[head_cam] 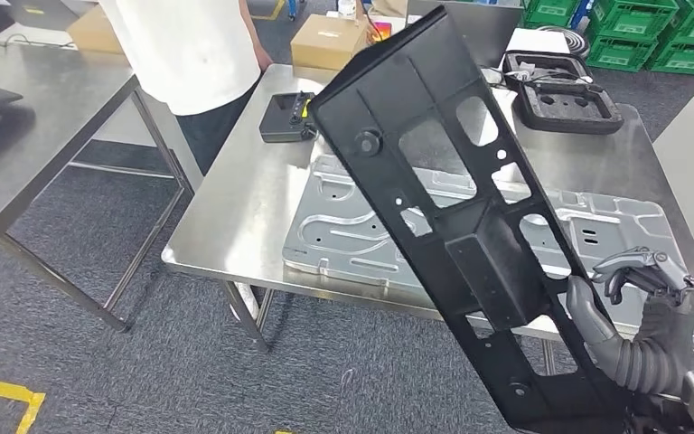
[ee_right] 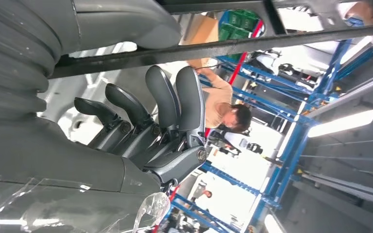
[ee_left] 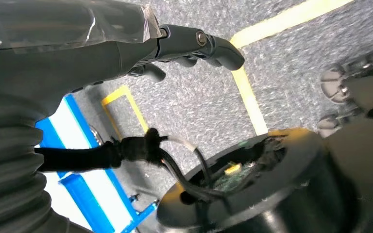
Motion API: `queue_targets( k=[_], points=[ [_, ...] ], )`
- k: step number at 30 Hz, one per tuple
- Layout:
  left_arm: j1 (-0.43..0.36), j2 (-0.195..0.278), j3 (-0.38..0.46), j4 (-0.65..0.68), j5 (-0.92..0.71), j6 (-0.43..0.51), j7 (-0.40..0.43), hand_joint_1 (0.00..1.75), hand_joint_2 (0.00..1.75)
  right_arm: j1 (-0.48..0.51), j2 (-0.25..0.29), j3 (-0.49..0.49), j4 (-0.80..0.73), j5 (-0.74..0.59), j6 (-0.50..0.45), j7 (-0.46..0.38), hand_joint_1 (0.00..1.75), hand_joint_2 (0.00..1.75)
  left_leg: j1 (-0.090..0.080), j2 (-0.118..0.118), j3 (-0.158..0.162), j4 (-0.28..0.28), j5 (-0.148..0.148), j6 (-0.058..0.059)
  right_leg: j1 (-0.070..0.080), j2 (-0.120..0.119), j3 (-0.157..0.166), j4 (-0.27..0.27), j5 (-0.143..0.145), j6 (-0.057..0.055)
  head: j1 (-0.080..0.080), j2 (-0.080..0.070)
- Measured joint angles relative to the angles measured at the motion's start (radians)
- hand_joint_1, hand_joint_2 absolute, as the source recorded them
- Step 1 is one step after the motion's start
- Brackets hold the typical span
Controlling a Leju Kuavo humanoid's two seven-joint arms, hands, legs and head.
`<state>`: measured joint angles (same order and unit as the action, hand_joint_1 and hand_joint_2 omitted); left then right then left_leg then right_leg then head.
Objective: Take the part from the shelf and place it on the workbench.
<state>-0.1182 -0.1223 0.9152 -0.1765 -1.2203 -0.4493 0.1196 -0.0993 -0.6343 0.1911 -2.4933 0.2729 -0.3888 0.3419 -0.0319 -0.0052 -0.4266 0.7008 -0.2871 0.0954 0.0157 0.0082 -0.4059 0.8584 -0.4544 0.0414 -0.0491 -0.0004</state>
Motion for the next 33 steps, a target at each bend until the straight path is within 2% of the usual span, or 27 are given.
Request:
queue_targets(
  k=[2, 3, 4, 5, 6, 8, 9, 10, 11, 13, 14, 15, 16, 18, 19, 20, 21, 23, 24, 25, 27, 29, 30, 31, 33],
  points=[
    [0.000, 0.000, 0.000, 0.000, 0.000, 0.002, 0.000, 0.00, 1.75, 0.002, 0.001, 0.000, 0.000, 0.000, 0.000, 0.000, 1.75, 1.75, 0.004, -0.001, 0.010, 0.000, -0.010, 0.001, -0.006, -0.001, -0.101, 0.185, -0.074, 0.012, 0.000, 0.000],
    [0.001, 0.000, 0.000, 0.000, 0.000, 0.002, 0.000, 0.00, 1.75, 0.003, 0.001, 0.001, 0.000, 0.000, 0.000, 0.000, 1.75, 1.75, 0.005, -0.002, 0.017, 0.000, -0.018, 0.000, -0.008, -0.002, -0.145, 0.252, -0.095, 0.015, 0.001, 0.000],
    [0.003, 0.000, 0.000, 0.000, 0.000, 0.002, 0.000, 0.00, 1.75, 0.004, 0.001, 0.001, 0.000, 0.000, 0.000, 0.000, 1.75, 1.75, 0.007, -0.003, 0.026, 0.000, -0.026, -0.001, -0.011, -0.002, -0.172, 0.280, -0.097, 0.016, 0.001, 0.000],
    [0.004, 0.000, 0.000, 0.000, 0.000, 0.002, 0.000, 0.00, 1.75, 0.004, 0.001, 0.001, 0.000, 0.000, 0.000, 0.000, 1.75, 1.75, 0.008, -0.004, 0.039, 0.000, -0.035, -0.003, -0.012, -0.002, -0.177, 0.259, -0.073, 0.017, 0.001, 0.000],
    [0.004, 0.000, 0.000, 0.000, 0.000, 0.002, 0.000, 0.00, 1.75, 0.004, 0.001, 0.001, 0.000, 0.000, 0.000, 0.000, 1.75, 1.75, 0.010, -0.006, 0.054, 0.000, -0.046, -0.005, -0.014, -0.004, -0.162, 0.194, -0.026, 0.018, 0.001, 0.000],
    [0.003, 0.000, 0.000, 0.000, 0.000, 0.003, 0.000, 0.00, 1.75, 0.005, 0.002, 0.001, 0.000, 0.000, 0.000, -0.002, 1.75, 1.75, 0.012, -0.007, 0.078, 0.001, -0.067, -0.013, -0.016, -0.016, -0.116, 0.017, 0.089, 0.019, 0.001, 0.000],
    [0.002, 0.000, 0.000, 0.000, -0.001, 0.003, 0.000, 0.00, 1.75, 0.005, 0.002, 0.001, 0.000, 0.000, -0.001, -0.002, 1.75, 1.75, 0.011, -0.007, 0.085, 0.002, -0.077, -0.018, -0.017, -0.023, -0.103, -0.053, 0.125, 0.017, 0.001, 0.000],
    [0.002, 0.000, 0.000, 0.000, -0.001, 0.005, 0.000, 0.00, 1.75, 0.006, 0.002, 0.001, 0.000, 0.000, -0.001, -0.002, 1.75, 1.75, 0.009, -0.007, 0.091, 0.000, -0.087, -0.023, -0.017, -0.027, -0.098, -0.096, 0.145, 0.012, 0.000, 0.000],
    [0.002, 0.000, 0.000, 0.000, -0.001, 0.006, 0.000, 0.00, 1.75, 0.007, 0.002, 0.001, 0.000, 0.000, -0.001, -0.003, 1.75, 1.75, 0.008, -0.007, 0.101, 0.002, -0.094, -0.028, -0.018, -0.024, -0.097, -0.116, 0.145, 0.006, 0.000, 0.000],
    [0.002, 0.001, 0.000, 0.000, -0.002, 0.010, 0.001, 0.00, 1.75, 0.010, 0.002, 0.001, -0.001, 0.000, -0.002, -0.003, 1.75, 1.75, 0.007, -0.006, 0.115, 0.014, -0.112, -0.037, -0.023, -0.017, -0.074, -0.128, 0.152, -0.009, -0.002, 0.000],
    [0.002, 0.001, 0.000, 0.000, -0.002, 0.012, 0.001, 0.00, 1.75, 0.011, 0.002, 0.001, -0.002, 0.001, -0.002, -0.003, 1.75, 1.75, 0.007, -0.005, 0.108, 0.053, -0.130, -0.043, -0.026, -0.016, -0.058, -0.132, 0.153, -0.017, -0.002, 0.000],
    [0.001, 0.001, 0.000, 0.000, -0.002, 0.014, 0.000, 0.00, 1.75, 0.011, 0.002, 0.000, -0.002, 0.001, -0.002, -0.003, 1.75, 1.75, 0.008, -0.005, 0.081, 0.116, -0.157, -0.050, -0.027, -0.018, -0.044, -0.135, 0.153, -0.023, -0.002, 0.000],
    [0.000, 0.000, 0.000, 0.000, -0.003, 0.015, 0.000, 0.00, 1.75, 0.011, 0.002, 0.000, -0.003, 0.001, -0.002, -0.004, 1.75, 1.75, 0.011, -0.004, 0.036, 0.204, -0.192, -0.057, -0.027, -0.019, -0.034, -0.137, 0.149, -0.027, -0.002, 0.000],
    [-0.003, 0.000, 0.000, 0.000, -0.003, 0.014, -0.004, 0.00, 1.75, 0.011, 0.002, 0.000, -0.004, 0.002, -0.002, -0.004, 1.75, 1.75, 0.013, -0.004, -0.070, 0.373, -0.257, -0.064, -0.025, -0.020, -0.020, -0.139, 0.136, -0.029, -0.002, 0.000],
    [-0.005, 0.000, 0.000, 0.000, -0.003, 0.013, -0.006, 0.00, 1.75, 0.012, 0.001, 0.000, -0.004, 0.002, -0.001, -0.004, 1.75, 1.75, 0.012, -0.004, -0.105, 0.410, -0.269, -0.063, -0.023, -0.020, -0.012, -0.139, 0.128, -0.028, -0.002, 0.000],
    [-0.006, 0.000, 0.000, 0.000, -0.004, 0.012, -0.008, 0.00, 1.75, 0.012, 0.001, 0.000, -0.004, 0.002, 0.000, -0.004, 1.75, 1.75, 0.010, -0.003, -0.118, 0.402, -0.258, -0.059, -0.021, -0.020, -0.001, -0.140, 0.120, -0.027, -0.002, 0.000],
    [-0.007, 0.000, 0.000, 0.000, -0.004, 0.011, -0.008, 0.00, 1.75, 0.012, 0.001, 0.000, -0.004, 0.002, 0.000, -0.004, 1.75, 1.75, 0.007, -0.004, -0.112, 0.352, -0.223, -0.052, -0.019, -0.020, 0.011, -0.142, 0.113, -0.026, -0.002, 0.000],
    [-0.004, 0.000, 0.000, 0.000, -0.006, 0.012, -0.009, 0.00, 1.75, 0.012, 0.001, 0.000, -0.005, 0.002, 0.001, -0.004, 1.75, 1.75, -0.005, -0.005, -0.072, 0.186, -0.107, -0.028, -0.014, -0.018, 0.035, -0.149, 0.100, -0.025, -0.002, 0.000],
    [-0.002, 0.000, 0.000, 0.000, -0.006, 0.012, -0.010, 0.00, 1.75, 0.011, 0.001, 0.000, -0.005, 0.002, 0.001, -0.004, 1.75, 1.75, -0.014, -0.006, -0.058, 0.111, -0.062, -0.016, -0.013, -0.015, 0.042, -0.153, 0.094, -0.024, -0.002, 0.000],
    [0.000, 0.000, 0.000, 0.000, -0.006, 0.012, -0.011, 0.00, 1.75, 0.011, 0.002, 0.000, -0.006, 0.002, 0.001, -0.004, 1.75, 1.75, -0.021, -0.008, -0.048, 0.059, -0.034, -0.005, -0.010, -0.012, 0.046, -0.156, 0.088, -0.023, -0.002, 0.000],
    [0.003, 0.000, 0.000, 0.000, -0.007, 0.012, -0.013, 0.00, 1.75, 0.011, 0.001, 0.000, -0.006, 0.001, 0.002, -0.003, 1.75, 1.75, -0.023, -0.009, -0.041, 0.018, -0.026, 0.005, -0.002, -0.005, 0.052, -0.146, 0.080, -0.019, -0.002, 0.000],
    [0.004, -0.002, 0.000, 0.000, -0.007, 0.013, -0.016, 0.00, 1.75, 0.011, -0.001, -0.002, -0.007, 0.002, 0.003, -0.004, 1.75, 1.75, -0.010, -0.001, -0.022, 0.009, -0.009, 0.007, 0.004, -0.002, 0.050, -0.104, 0.055, -0.010, -0.001, 0.000],
    [0.002, -0.003, 0.000, 0.000, -0.007, 0.014, -0.017, 0.00, 1.75, 0.010, -0.003, -0.003, -0.008, 0.005, 0.004, -0.003, 1.75, 1.75, -0.004, 0.002, -0.012, 0.007, -0.001, 0.007, 0.004, -0.001, 0.030, -0.053, 0.025, -0.003, -0.001, 0.000],
    [0.000, -0.004, 0.000, 0.000, -0.007, 0.014, -0.018, 0.00, 1.75, 0.009, -0.005, -0.003, -0.009, 0.008, 0.007, -0.002, 1.75, 1.75, -0.001, 0.005, -0.006, 0.006, 0.003, 0.007, 0.002, -0.001, -0.005, 0.023, -0.017, 0.006, 0.000, 0.000],
    [-0.002, -0.004, 0.000, 0.000, -0.008, 0.015, -0.018, 0.00, 1.75, 0.005, -0.005, -0.002, -0.009, 0.023, 0.017, 0.004, 1.75, 1.75, 0.001, 0.003, -0.001, 0.006, -0.002, 0.008, -0.005, -0.002, -0.100, 0.195, -0.095, 0.016, 0.001, 0.000]
  ],
)
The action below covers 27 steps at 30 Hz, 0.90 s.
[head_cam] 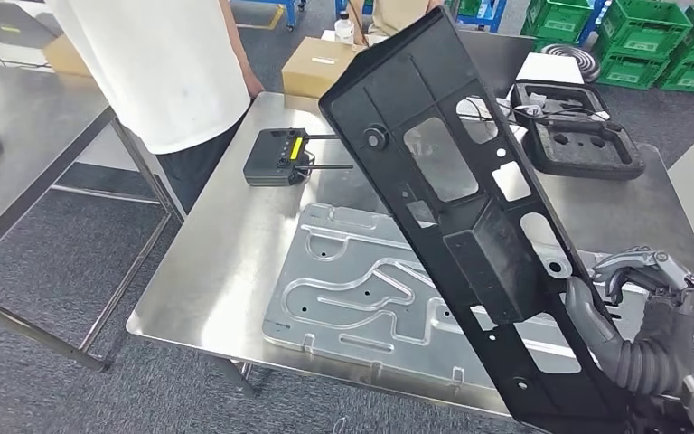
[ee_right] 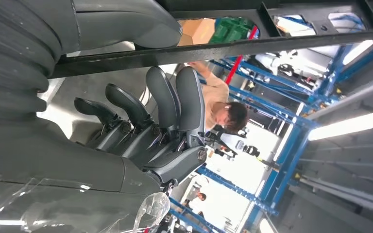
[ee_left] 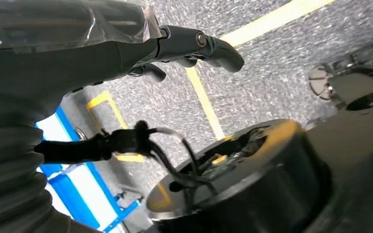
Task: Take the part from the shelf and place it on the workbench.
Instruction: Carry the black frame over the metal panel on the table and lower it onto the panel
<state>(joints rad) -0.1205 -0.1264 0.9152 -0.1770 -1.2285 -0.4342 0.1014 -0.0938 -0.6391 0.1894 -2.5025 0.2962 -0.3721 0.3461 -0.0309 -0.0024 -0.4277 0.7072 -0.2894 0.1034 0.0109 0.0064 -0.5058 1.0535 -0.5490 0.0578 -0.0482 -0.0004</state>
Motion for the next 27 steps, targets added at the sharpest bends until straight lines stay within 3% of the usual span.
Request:
queue_targets(
  k=[1, 2, 3, 5, 7, 11, 13, 15, 16, 17, 18, 21, 23, 25, 27],
  points=[
    [0.001, 0.000, 0.000, 0.000, -0.002, 0.000, 0.001, 0.00, 1.75, -0.004, 0.000, 0.002, 0.000, 0.011, 0.009, 0.006, 1.75, 1.75, 0.000, -0.002, 0.002, 0.001, -0.004, 0.000, -0.003, 0.000, -0.035, 0.050, -0.013, 0.002, 0.000, 0.000],
    [0.001, 0.000, 0.000, 0.000, -0.005, 0.000, 0.002, 0.00, 1.75, -0.011, 0.000, 0.004, 0.000, 0.025, 0.021, 0.014, 1.75, 1.75, 0.000, -0.004, 0.007, 0.001, -0.009, -0.001, -0.004, 0.000, -0.050, 0.055, -0.001, 0.002, 0.000, 0.000],
    [0.002, 0.000, 0.000, 0.000, -0.009, 0.000, 0.004, 0.00, 1.75, -0.022, 0.000, 0.008, 0.000, 0.040, 0.034, 0.024, 1.75, 1.75, 0.001, -0.006, 0.014, 0.002, -0.015, -0.002, -0.005, -0.001, -0.042, 0.012, 0.037, 0.001, 0.000, 0.000],
    [0.002, -0.001, 0.000, 0.000, -0.015, 0.000, 0.007, 0.00, 1.75, -0.051, 0.000, 0.015, 0.000, 0.063, 0.055, 0.041, 1.75, 1.75, 0.001, -0.009, 0.033, 0.002, -0.028, -0.006, -0.006, -0.005, 0.016, -0.163, 0.153, -0.003, 0.000, 0.000],
    [0.000, -0.001, 0.000, 0.000, -0.017, 0.000, 0.008, 0.00, 1.75, -0.076, 0.000, 0.021, 0.000, 0.075, 0.066, 0.050, 1.75, 1.75, -0.003, -0.010, 0.040, 0.008, -0.039, -0.012, -0.006, -0.013, 0.059, -0.297, 0.217, -0.011, 0.000, 0.000],
    [0.000, 0.000, 0.000, 0.000, -0.018, 0.001, 0.010, 0.00, 1.75, -0.103, 0.000, 0.034, 0.000, 0.081, 0.075, 0.056, 1.75, 1.75, -0.010, -0.011, 0.025, 0.043, -0.063, -0.026, -0.012, -0.019, 0.067, -0.325, 0.226, -0.033, -0.001, 0.000],
    [-0.001, 0.000, 0.000, 0.000, -0.022, 0.002, 0.010, 0.00, 1.75, -0.125, 0.000, 0.043, 0.001, 0.082, 0.087, 0.059, 1.75, 1.75, -0.006, -0.009, -0.033, 0.163, -0.124, -0.045, -0.017, -0.020, 0.074, -0.328, 0.228, -0.036, -0.001, 0.000],
    [-0.004, 0.000, 0.000, 0.000, -0.030, -0.006, 0.005, 0.00, 1.75, -0.171, -0.001, 0.064, 0.004, 0.085, 0.117, 0.074, 1.75, 1.75, 0.002, -0.007, -0.128, 0.353, -0.201, -0.058, -0.019, -0.021, 0.075, -0.330, 0.228, -0.037, -0.001, 0.000],
    [-0.006, 0.001, 0.000, -0.001, -0.036, -0.015, 0.001, 0.00, 1.75, -0.207, 0.000, 0.079, 0.009, 0.093, 0.140, 0.088, 1.75, 1.75, 0.003, -0.007, -0.165, 0.420, -0.221, -0.061, -0.018, -0.021, 0.075, -0.330, 0.227, -0.037, -0.002, 0.000],
    [-0.009, 0.001, 0.000, -0.001, -0.044, -0.025, -0.002, 0.00, 1.75, -0.250, 0.000, 0.099, 0.018, 0.105, 0.167, 0.105, 1.75, 1.75, 0.003, -0.007, -0.183, 0.443, -0.222, -0.060, -0.018, -0.020, 0.076, -0.330, 0.226, -0.037, -0.002, 0.000],
    [-0.011, 0.002, 0.000, -0.001, -0.052, -0.033, -0.004, 0.00, 1.75, -0.299, 0.001, 0.122, 0.028, 0.121, 0.197, 0.125, 1.75, 1.75, 0.001, -0.007, -0.178, 0.417, -0.200, -0.056, -0.016, -0.018, 0.077, -0.330, 0.226, -0.036, -0.002, 0.000],
    [-0.012, 0.002, -0.002, -0.001, -0.080, -0.035, -0.010, 0.00, 1.75, -0.482, 0.004, 0.203, 0.078, 0.180, 0.296, 0.188, 1.75, 1.75, -0.012, -0.007, -0.080, 0.166, -0.070, -0.028, -0.011, -0.013, 0.080, -0.331, 0.225, -0.037, -0.002, 0.000],
    [-0.012, 0.000, -0.005, -0.001, -0.096, -0.032, -0.011, 0.00, 1.75, -0.622, 0.011, 0.268, 0.135, 0.266, 0.378, 0.228, 1.75, 1.75, -0.021, -0.007, -0.042, 0.047, -0.025, -0.013, -0.006, -0.011, 0.072, -0.328, 0.223, -0.036, -0.002, 0.000],
    [-0.012, -0.003, -0.009, -0.001, -0.112, -0.029, -0.009, 0.00, 1.75, -0.757, 0.023, 0.343, 0.208, 0.379, 0.465, 0.248, 1.75, 1.75, -0.019, -0.006, -0.036, 0.015, -0.010, -0.013, 0.001, -0.011, 0.066, -0.322, 0.218, -0.034, -0.002, 0.000],
    [-0.012, -0.008, -0.013, -0.001, -0.127, -0.025, -0.005, 0.00, 1.75, -0.875, 0.042, 0.424, 0.294, 0.493, 0.533, 0.240, 1.75, 1.75, -0.009, -0.006, -0.032, 0.008, 0.006, -0.014, 0.005, -0.012, 0.049, -0.279, 0.184, -0.025, -0.001, 0.000]
  ],
)
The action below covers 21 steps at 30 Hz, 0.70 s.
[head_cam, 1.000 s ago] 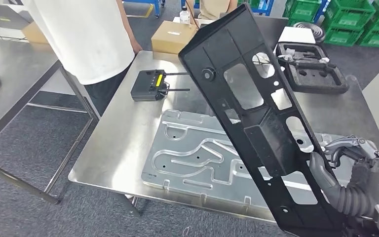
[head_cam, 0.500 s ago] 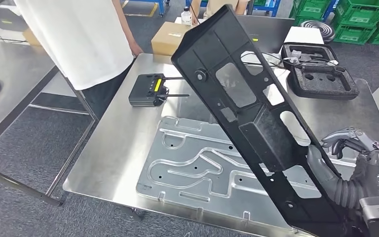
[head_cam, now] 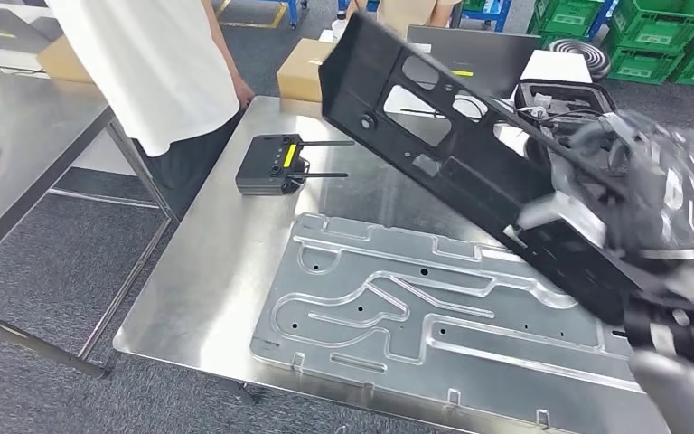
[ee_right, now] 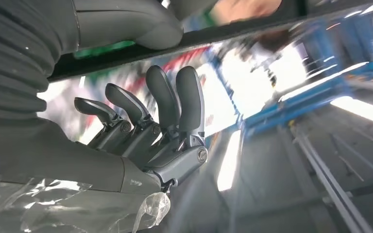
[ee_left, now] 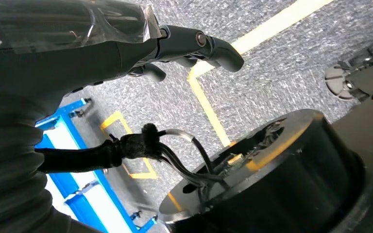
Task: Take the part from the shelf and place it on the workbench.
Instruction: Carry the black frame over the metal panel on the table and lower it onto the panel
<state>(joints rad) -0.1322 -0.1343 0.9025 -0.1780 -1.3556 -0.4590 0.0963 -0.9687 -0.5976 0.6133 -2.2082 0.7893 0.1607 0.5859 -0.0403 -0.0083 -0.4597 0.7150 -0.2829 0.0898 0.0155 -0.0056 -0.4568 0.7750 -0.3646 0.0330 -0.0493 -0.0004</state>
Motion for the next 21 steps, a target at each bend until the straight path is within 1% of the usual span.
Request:
queue_targets(
  k=[1, 3, 4, 5, 6, 7, 9, 10, 11, 12, 13, 14, 15, 16, 17, 18, 19, 20, 21],
  points=[
    [-0.001, -0.003, -0.002, 0.000, -0.007, 0.002, 0.000, 0.00, 1.75, -0.052, 0.010, 0.040, 0.046, 0.054, 0.024, -0.011, 1.75, 1.75, 0.004, -0.001, 0.002, -0.003, 0.004, 0.001, 0.000, 0.000, -0.025, 0.060, -0.035, 0.006, 0.000, 0.000],
    [-0.001, -0.007, -0.011, 0.000, -0.018, 0.010, -0.003, 0.00, 1.75, -0.138, 0.032, 0.120, 0.144, 0.142, 0.059, -0.035, 1.75, 1.75, 0.008, -0.004, 0.002, -0.003, 0.006, 0.004, -0.004, 0.000, -0.107, 0.245, -0.122, 0.017, 0.001, 0.000],
    [-0.002, -0.009, -0.015, 0.000, -0.024, 0.015, -0.004, 0.00, 1.75, -0.169, 0.044, 0.159, 0.189, 0.170, 0.074, -0.047, 1.75, 1.75, 0.010, -0.006, 0.003, -0.003, 0.005, 0.004, -0.006, 0.000, -0.145, 0.325, -0.149, 0.020, 0.001, 0.000],
    [-0.001, -0.010, -0.019, 0.000, -0.029, 0.023, -0.005, 0.00, 1.75, -0.196, 0.056, 0.197, 0.233, 0.193, 0.091, -0.057, 1.75, 1.75, 0.011, -0.009, 0.005, -0.002, 0.003, 0.005, -0.008, 0.000, -0.168, 0.367, -0.154, 0.021, 0.001, 0.000],
    [-0.001, -0.011, -0.021, 0.000, -0.034, 0.031, -0.005, 0.00, 1.75, -0.219, 0.069, 0.230, 0.270, 0.210, 0.109, -0.069, 1.75, 1.75, 0.011, -0.012, 0.008, -0.001, 0.001, 0.004, -0.008, 0.000, -0.168, 0.359, -0.135, 0.020, 0.001, 0.000],
    [-0.002, -0.013, -0.023, 0.000, -0.038, 0.036, -0.004, 0.00, 1.75, -0.242, 0.083, 0.261, 0.310, 0.225, 0.129, -0.085, 1.75, 1.75, 0.012, -0.016, 0.013, 0.000, -0.003, 0.004, -0.009, -0.001, -0.147, 0.304, -0.097, 0.018, 0.001, 0.000],
    [-0.002, -0.015, -0.029, 0.000, -0.044, 0.044, -0.001, 0.00, 1.75, -0.287, 0.116, 0.320, 0.388, 0.248, 0.172, -0.128, 1.75, 1.75, 0.009, -0.023, 0.022, 0.004, -0.013, -0.001, -0.009, -0.004, -0.071, 0.126, 0.001, 0.012, 0.001, 0.000],
    [-0.002, -0.016, -0.033, 0.000, -0.047, 0.048, 0.000, 0.00, 1.75, -0.309, 0.135, 0.351, 0.428, 0.256, 0.194, -0.153, 1.75, 1.75, 0.007, -0.025, 0.024, 0.009, -0.018, -0.003, -0.010, -0.005, -0.038, 0.049, 0.034, 0.009, 0.001, 0.000],
    [-0.002, -0.017, -0.037, 0.000, -0.049, 0.052, 0.001, 0.00, 1.75, -0.328, 0.155, 0.382, 0.467, 0.260, 0.218, -0.179, 1.75, 1.75, 0.004, -0.026, 0.023, 0.014, -0.021, -0.005, -0.011, -0.005, -0.018, 0.000, 0.051, 0.006, 0.001, 0.000],
    [-0.002, -0.017, -0.041, 0.000, -0.050, 0.055, 0.002, 0.00, 1.75, -0.344, 0.174, 0.412, 0.504, 0.260, 0.243, -0.204, 1.75, 1.75, 0.001, -0.025, 0.021, 0.017, -0.023, -0.006, -0.011, -0.003, -0.010, -0.022, 0.054, 0.004, 0.001, 0.000],
    [-0.002, -0.017, -0.044, 0.000, -0.051, 0.057, 0.001, 0.00, 1.75, -0.358, 0.192, 0.440, 0.537, 0.255, 0.272, -0.228, 1.75, 1.75, 0.000, -0.025, 0.019, 0.021, -0.025, -0.007, -0.014, -0.001, -0.007, -0.030, 0.051, 0.001, 0.001, 0.000],
    [-0.003, -0.017, -0.046, 0.000, -0.051, 0.057, -0.001, 0.00, 1.75, -0.372, 0.211, 0.468, 0.571, 0.248, 0.302, -0.250, 1.75, 1.75, -0.001, -0.023, 0.015, 0.028, -0.032, -0.010, -0.016, -0.001, -0.005, -0.034, 0.051, -0.002, 0.001, 0.000],
    [-0.003, -0.017, -0.047, -0.001, -0.050, 0.058, -0.004, 0.00, 1.75, -0.385, 0.228, 0.497, 0.603, 0.241, 0.328, -0.267, 1.75, 1.75, -0.001, -0.022, 0.003, 0.055, -0.051, -0.017, -0.018, -0.002, -0.002, -0.039, 0.053, -0.006, 0.001, 0.000],
    [-0.003, -0.017, -0.047, -0.001, -0.050, 0.058, -0.008, 0.00, 1.75, -0.399, 0.246, 0.524, 0.633, 0.235, 0.347, -0.281, 1.75, 1.75, 0.000, -0.020, -0.022, 0.110, -0.082, -0.026, -0.021, -0.005, 0.000, -0.044, 0.055, -0.010, 0.001, 0.000],
    [-0.003, -0.018, -0.048, -0.001, -0.049, 0.056, -0.010, 0.00, 1.75, -0.411, 0.262, 0.549, 0.661, 0.231, 0.358, -0.290, 1.75, 1.75, 0.001, -0.017, -0.059, 0.192, -0.124, -0.037, -0.023, -0.008, 0.002, -0.048, 0.057, -0.014, 0.001, 0.000],
    [-0.004, -0.018, -0.048, -0.001, -0.048, 0.050, -0.013, 0.00, 1.75, -0.419, 0.277, 0.572, 0.685, 0.229, 0.363, -0.297, 1.75, 1.75, 0.005, -0.015, -0.103, 0.287, -0.167, -0.045, -0.024, -0.010, 0.003, -0.050, 0.058, -0.017, 0.001, 0.000],
    [-0.006, -0.018, -0.048, -0.001, -0.048, 0.040, -0.015, 0.00, 1.75, -0.426, 0.289, 0.593, 0.705, 0.228, 0.366, -0.308, 1.75, 1.75, 0.008, -0.013, -0.143, 0.372, -0.198, -0.049, -0.025, -0.012, 0.002, -0.051, 0.059, -0.018, 0.001, 0.000],
    [-0.007, -0.018, -0.048, -0.002, -0.048, 0.031, -0.015, 0.00, 1.75, -0.431, 0.301, 0.613, 0.724, 0.230, 0.368, -0.320, 1.75, 1.75, 0.010, -0.012, -0.167, 0.424, -0.212, -0.052, -0.026, -0.013, 0.003, -0.051, 0.059, -0.018, 0.001, 0.000],
    [-0.008, -0.018, -0.048, -0.002, -0.048, 0.023, -0.015, 0.00, 1.75, -0.435, 0.313, 0.633, 0.741, 0.233, 0.370, -0.332, 1.75, 1.75, 0.012, -0.011, -0.168, 0.428, -0.204, -0.053, -0.026, -0.013, 0.004, -0.051, 0.058, -0.018, 0.001, 0.000]
  ],
)
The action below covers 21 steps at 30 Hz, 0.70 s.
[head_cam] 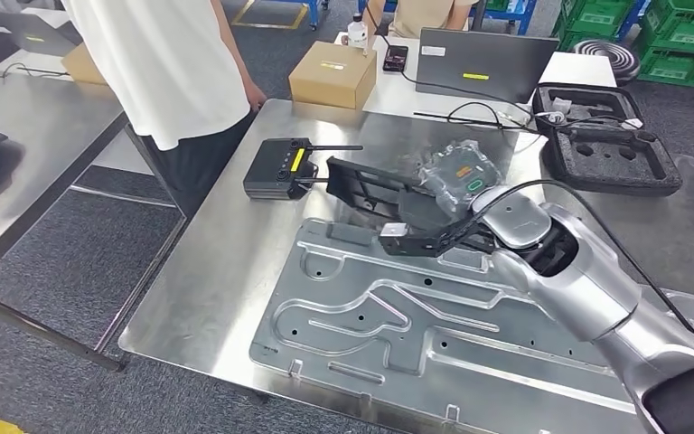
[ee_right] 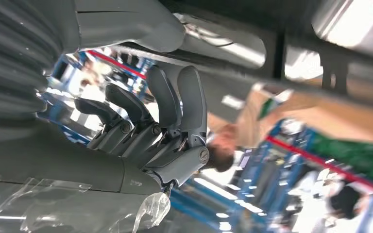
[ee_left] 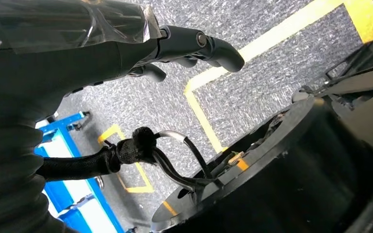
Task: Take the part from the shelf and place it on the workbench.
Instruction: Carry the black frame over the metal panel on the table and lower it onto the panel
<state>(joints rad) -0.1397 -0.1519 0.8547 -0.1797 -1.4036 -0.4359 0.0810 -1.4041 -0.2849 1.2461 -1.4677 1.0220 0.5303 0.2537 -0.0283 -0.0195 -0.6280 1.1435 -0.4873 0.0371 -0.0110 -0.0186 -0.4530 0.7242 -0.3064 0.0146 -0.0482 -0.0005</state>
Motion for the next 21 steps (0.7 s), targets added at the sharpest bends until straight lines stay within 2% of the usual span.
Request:
queue_targets(
  k=[1, 4, 5, 7, 9, 10, 11, 13, 14, 15, 16, 18, 19, 20, 21],
  points=[
    [0.000, 0.000, 0.000, 0.000, -0.001, -0.003, 0.000, 0.00, 1.75, -0.006, 0.010, 0.017, 0.015, 0.003, 0.002, -0.010, 1.75, 1.75, 0.001, 0.000, 0.021, -0.044, 0.028, 0.001, 0.000, 0.001, 0.001, 0.000, 0.000, 0.000, 0.000, 0.000],
    [0.004, 0.000, -0.003, -0.001, -0.004, 0.018, 0.000, 0.00, 1.75, -0.034, 0.037, 0.057, 0.051, 0.006, 0.000, -0.021, 1.75, 1.75, 0.002, -0.005, 0.143, -0.300, 0.146, 0.004, 0.002, 0.006, 0.001, 0.003, -0.002, 0.003, 0.000, 0.000],
    [0.006, -0.001, -0.005, -0.001, -0.004, 0.027, 0.000, 0.00, 1.75, -0.043, 0.044, 0.067, 0.060, 0.007, -0.002, -0.022, 1.75, 1.75, 0.003, -0.006, 0.169, -0.356, 0.165, 0.006, 0.004, 0.007, -0.004, 0.007, -0.003, 0.005, 0.000, 0.000],
    [0.007, -0.002, -0.009, -0.001, -0.005, 0.036, -0.001, 0.00, 1.75, -0.055, 0.054, 0.084, 0.077, 0.007, -0.005, -0.024, 1.75, 1.75, 0.004, -0.005, 0.186, -0.396, 0.172, 0.011, 0.009, 0.008, -0.013, 0.016, -0.003, 0.008, 0.000, 0.000],
    [0.008, -0.004, -0.015, -0.001, -0.008, 0.036, -0.002, 0.00, 1.75, -0.059, 0.060, 0.099, 0.091, 0.008, -0.009, -0.023, 0.87, 0.87, 0.006, -0.004, 0.189, -0.408, 0.172, 0.020, 0.009, 0.008, -0.026, 0.042, -0.022, 0.015, 0.000, 0.000],
    [0.008, -0.005, -0.018, -0.001, -0.010, 0.037, -0.004, 0.00, 1.75, -0.061, 0.062, 0.105, 0.096, 0.010, -0.013, -0.021, 0.44, 0.44, 0.008, -0.005, 0.191, -0.413, 0.176, 0.026, 0.010, 0.008, -0.046, 0.089, -0.052, 0.020, 0.000, 0.000],
    [0.008, -0.006, -0.021, -0.001, -0.012, 0.038, -0.006, 0.00, 1.75, -0.064, 0.063, 0.111, 0.102, 0.011, -0.019, -0.019, 0.00, 0.00, 0.009, -0.005, 0.192, -0.417, 0.179, 0.032, 0.009, 0.009, -0.077, 0.161, -0.092, 0.024, 0.000, 0.000],
    [0.009, -0.006, -0.024, -0.001, -0.017, 0.042, -0.014, 0.00, 1.75, -0.069, 0.067, 0.120, 0.111, 0.015, -0.033, -0.010, 0.00, 0.00, 0.008, -0.005, 0.193, -0.420, 0.182, 0.039, 0.009, 0.009, -0.158, 0.345, -0.175, 0.028, 0.001, 0.000],
    [0.010, -0.006, -0.025, -0.001, -0.019, 0.044, -0.018, 0.00, 1.75, -0.069, 0.068, 0.123, 0.115, 0.017, -0.039, -0.005, 0.00, 0.00, 0.008, -0.005, 0.193, -0.420, 0.181, 0.039, 0.009, 0.010, -0.186, 0.407, -0.194, 0.028, 0.000, 0.000],
    [0.010, -0.006, -0.025, -0.001, -0.019, 0.044, -0.021, 0.00, 1.31, -0.070, 0.068, 0.126, 0.117, 0.018, -0.044, 0.002, 0.00, 0.00, 0.007, -0.005, 0.195, -0.419, 0.181, 0.040, 0.010, 0.010, -0.196, 0.428, -0.191, 0.026, 0.000, 0.000],
    [0.010, -0.006, -0.025, -0.001, -0.017, 0.044, -0.024, 0.00, 0.87, -0.072, 0.068, 0.127, 0.119, 0.020, -0.049, 0.008, 0.00, 0.00, 0.005, -0.005, 0.198, -0.419, 0.180, 0.040, 0.010, 0.010, -0.183, 0.399, -0.167, 0.022, 0.000, 0.000],
    [0.010, -0.007, -0.026, -0.001, -0.013, 0.044, -0.026, 0.00, 0.00, -0.083, 0.070, 0.128, 0.121, 0.022, -0.055, 0.017, 0.00, 0.00, 0.003, -0.005, 0.204, -0.419, 0.177, 0.041, 0.013, 0.006, -0.109, 0.241, -0.085, 0.011, 0.000, 0.000],
    [0.011, -0.007, -0.028, -0.001, -0.012, 0.044, -0.026, 0.00, 0.00, -0.091, 0.072, 0.128, 0.122, 0.023, -0.057, 0.021, 0.00, 0.00, 0.000, -0.005, 0.205, -0.417, 0.174, 0.041, 0.016, 0.004, -0.068, 0.158, -0.046, 0.006, 0.001, 0.000],
    [0.012, -0.008, -0.029, -0.001, -0.012, 0.044, -0.025, 0.00, 0.00, -0.098, 0.074, 0.127, 0.122, 0.021, -0.060, 0.025, 0.00, 0.00, -0.003, -0.005, 0.205, -0.413, 0.171, 0.039, 0.016, 0.004, -0.037, 0.095, -0.025, 0.003, 0.000, 0.000],
    [0.015, -0.008, -0.030, -0.001, -0.011, 0.044, -0.024, 0.00, 0.00, -0.103, 0.075, 0.127, 0.123, 0.019, -0.063, 0.031, 0.00, 0.00, -0.007, -0.005, 0.203, -0.409, 0.168, 0.038, 0.016, 0.005, -0.019, 0.056, -0.016, 0.002, 0.000, 0.000]
  ],
)
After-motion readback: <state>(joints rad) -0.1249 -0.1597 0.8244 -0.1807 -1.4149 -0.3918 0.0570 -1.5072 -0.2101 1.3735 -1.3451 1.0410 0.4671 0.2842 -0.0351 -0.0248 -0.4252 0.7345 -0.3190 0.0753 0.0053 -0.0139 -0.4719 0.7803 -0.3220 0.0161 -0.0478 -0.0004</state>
